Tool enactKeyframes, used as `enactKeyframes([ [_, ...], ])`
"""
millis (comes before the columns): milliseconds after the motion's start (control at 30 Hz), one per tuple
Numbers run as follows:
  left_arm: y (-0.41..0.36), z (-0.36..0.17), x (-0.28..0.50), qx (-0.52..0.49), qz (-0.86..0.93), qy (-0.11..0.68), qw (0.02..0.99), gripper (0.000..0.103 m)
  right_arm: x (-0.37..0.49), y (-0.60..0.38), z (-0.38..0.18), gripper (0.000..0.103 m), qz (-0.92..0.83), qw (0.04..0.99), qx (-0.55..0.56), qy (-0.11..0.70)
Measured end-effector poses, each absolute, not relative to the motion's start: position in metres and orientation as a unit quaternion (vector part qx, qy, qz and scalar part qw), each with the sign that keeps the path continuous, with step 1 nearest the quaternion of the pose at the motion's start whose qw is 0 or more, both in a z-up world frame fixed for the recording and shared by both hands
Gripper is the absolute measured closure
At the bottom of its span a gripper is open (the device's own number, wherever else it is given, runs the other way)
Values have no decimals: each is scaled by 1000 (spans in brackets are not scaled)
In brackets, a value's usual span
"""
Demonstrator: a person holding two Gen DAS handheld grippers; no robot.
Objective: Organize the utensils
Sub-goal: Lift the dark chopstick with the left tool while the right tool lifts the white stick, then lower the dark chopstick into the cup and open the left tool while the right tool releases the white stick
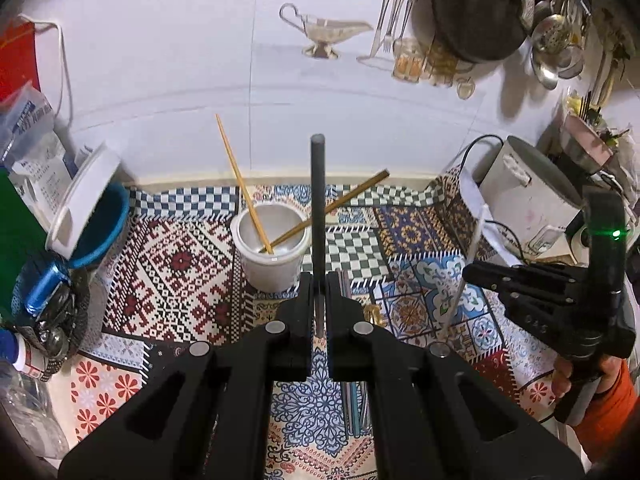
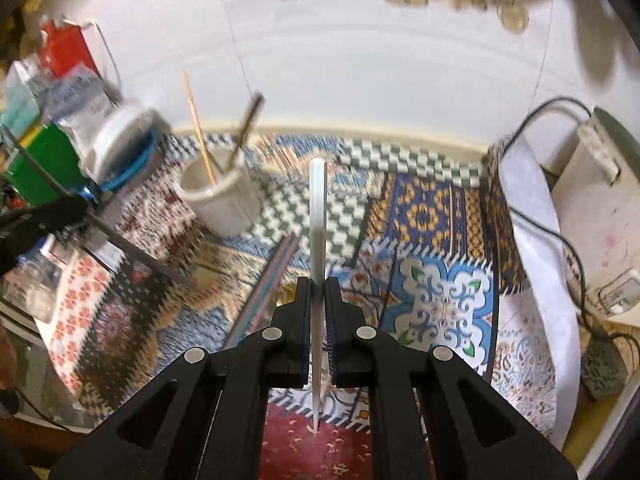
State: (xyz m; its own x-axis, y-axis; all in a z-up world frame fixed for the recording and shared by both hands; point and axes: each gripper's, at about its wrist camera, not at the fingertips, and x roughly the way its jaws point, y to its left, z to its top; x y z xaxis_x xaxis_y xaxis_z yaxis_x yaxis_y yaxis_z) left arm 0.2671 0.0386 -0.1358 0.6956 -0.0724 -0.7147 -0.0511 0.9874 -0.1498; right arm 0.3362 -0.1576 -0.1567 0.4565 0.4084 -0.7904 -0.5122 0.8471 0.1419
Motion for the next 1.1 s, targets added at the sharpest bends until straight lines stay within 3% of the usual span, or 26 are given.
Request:
enactKeyframes([
  [700, 75, -70, 288, -97, 33, 320, 942, 100, 353, -95, -62, 99, 355, 876, -42, 324],
  [1100, 109, -99, 337, -89, 85, 339, 933, 100, 380, -71, -94, 99, 368, 856, -56, 358],
])
